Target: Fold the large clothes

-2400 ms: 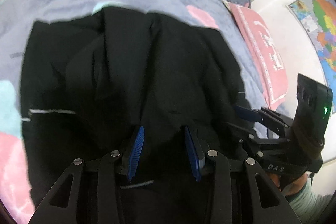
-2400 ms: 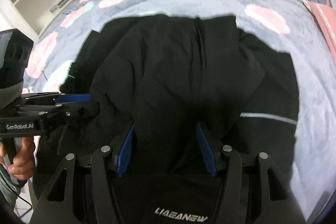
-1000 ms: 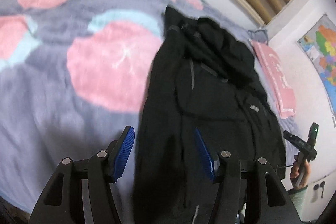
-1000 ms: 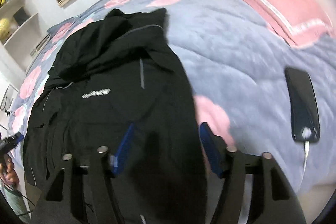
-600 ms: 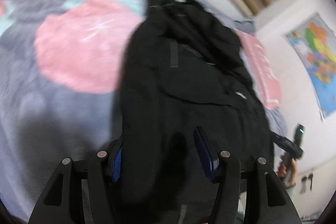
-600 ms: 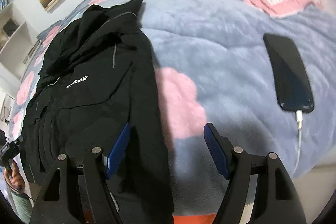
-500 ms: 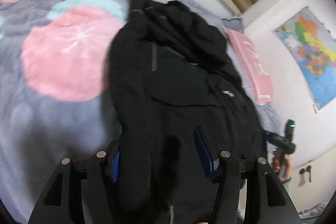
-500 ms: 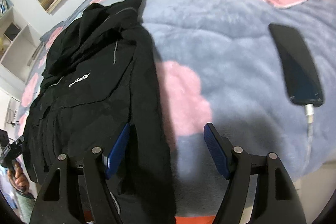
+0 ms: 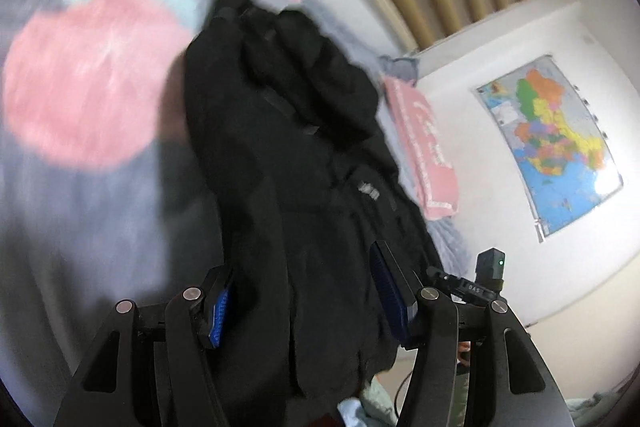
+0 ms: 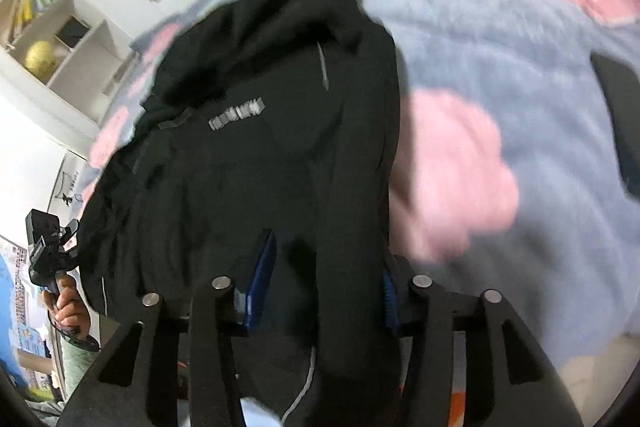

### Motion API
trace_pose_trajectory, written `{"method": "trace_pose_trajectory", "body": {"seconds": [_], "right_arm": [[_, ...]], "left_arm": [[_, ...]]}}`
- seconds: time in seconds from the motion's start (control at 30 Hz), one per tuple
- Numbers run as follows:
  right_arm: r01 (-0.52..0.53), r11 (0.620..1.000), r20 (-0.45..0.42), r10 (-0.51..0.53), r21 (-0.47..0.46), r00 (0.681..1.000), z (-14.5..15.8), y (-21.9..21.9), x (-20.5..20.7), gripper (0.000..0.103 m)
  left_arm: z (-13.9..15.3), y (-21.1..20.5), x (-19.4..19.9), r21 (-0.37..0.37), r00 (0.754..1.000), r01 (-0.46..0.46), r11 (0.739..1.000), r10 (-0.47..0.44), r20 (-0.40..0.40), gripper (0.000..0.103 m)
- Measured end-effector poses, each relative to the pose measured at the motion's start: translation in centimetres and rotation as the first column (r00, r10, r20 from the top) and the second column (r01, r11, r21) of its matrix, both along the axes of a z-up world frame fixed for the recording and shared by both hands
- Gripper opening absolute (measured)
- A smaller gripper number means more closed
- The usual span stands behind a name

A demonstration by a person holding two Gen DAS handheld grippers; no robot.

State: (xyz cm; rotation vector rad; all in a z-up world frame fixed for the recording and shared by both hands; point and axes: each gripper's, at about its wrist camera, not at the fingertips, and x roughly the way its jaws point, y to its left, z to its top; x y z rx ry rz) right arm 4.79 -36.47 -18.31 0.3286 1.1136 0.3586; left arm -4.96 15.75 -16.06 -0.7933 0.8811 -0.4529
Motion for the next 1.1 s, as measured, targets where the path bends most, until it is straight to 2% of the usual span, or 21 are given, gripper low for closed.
{"method": "trace_pose_trajectory", "body": {"seconds": [0.07,0.2,0.3,0.33,0.37,0.4,0.43,0.47,0.6,0.73,0.87,1.1], "right_arm": [[-0.008,1.000,-0.012,0.008,-0.017,1.000,-0.7,0.0,-1.1,0.056],[-0.068,0.995,-0.009,0.067,-0.071,0.998,-0.6,0.9,-3.8,0.057],[-0.096,0.989,0.021,0.099,-0.114,0.995,-0.3,2.1,-4.7,0.057],[-0.099,0.988,0.026,0.102,-0.120,0.994,-0.3,2.4,-4.7,0.055],[-0.097,0.987,0.025,0.102,-0.130,0.995,-0.2,2.7,-4.4,0.044],[-0.090,0.985,0.024,0.095,-0.150,0.995,-0.2,3.0,-4.3,0.038],[-0.076,0.983,0.030,0.082,-0.168,0.996,0.0,3.1,-4.2,0.026],[-0.068,0.984,0.041,0.076,-0.164,0.996,0.4,2.7,-4.5,0.022],[-0.025,0.997,0.126,0.034,-0.071,0.991,3.7,0.3,-4.7,0.018],[-0.012,0.999,0.173,0.006,0.037,0.985,6.7,-1.2,-2.9,0.018],[0.000,0.991,0.205,-0.028,0.135,0.978,9.4,-2.2,0.9,0.018],[0.045,0.984,0.278,-0.092,0.173,0.956,13.9,-1.2,10.7,0.018]], "left_arm": [[-1.1,0.2,-1.7,0.014,0.999,0.001,1.000,0.000,-0.032,0.060],[-1.6,-0.1,-5.1,0.017,0.999,0.021,1.000,-0.020,-0.047,0.060],[-1.5,-1.1,-6.5,0.061,0.998,0.025,0.998,-0.021,-0.058,0.060],[-1.5,-1.5,-6.5,0.091,0.998,0.010,0.996,-0.004,-0.056,0.060],[-1.4,-1.7,-6.4,0.114,0.998,0.001,0.994,0.005,-0.055,0.059],[-1.2,-1.9,-6.3,0.143,0.998,-0.014,0.990,0.022,-0.053,0.037],[-0.9,-2.2,-6.1,0.174,0.998,-0.031,0.984,0.040,-0.048,0.013],[-0.4,-2.2,-6.1,0.184,0.998,-0.041,0.982,0.047,-0.030,0.014],[3.9,-1.5,-6.2,0.201,0.991,-0.101,0.974,0.081,0.102,0.012],[7.4,0.0,-4.5,0.142,0.977,-0.126,0.982,0.098,0.190,0.012],[10.5,0.7,-1.0,0.113,0.958,-0.153,0.982,0.120,0.259,0.013],[14.2,2.5,7.9,0.091,0.933,-0.219,0.972,0.181,0.311,0.015]]}}
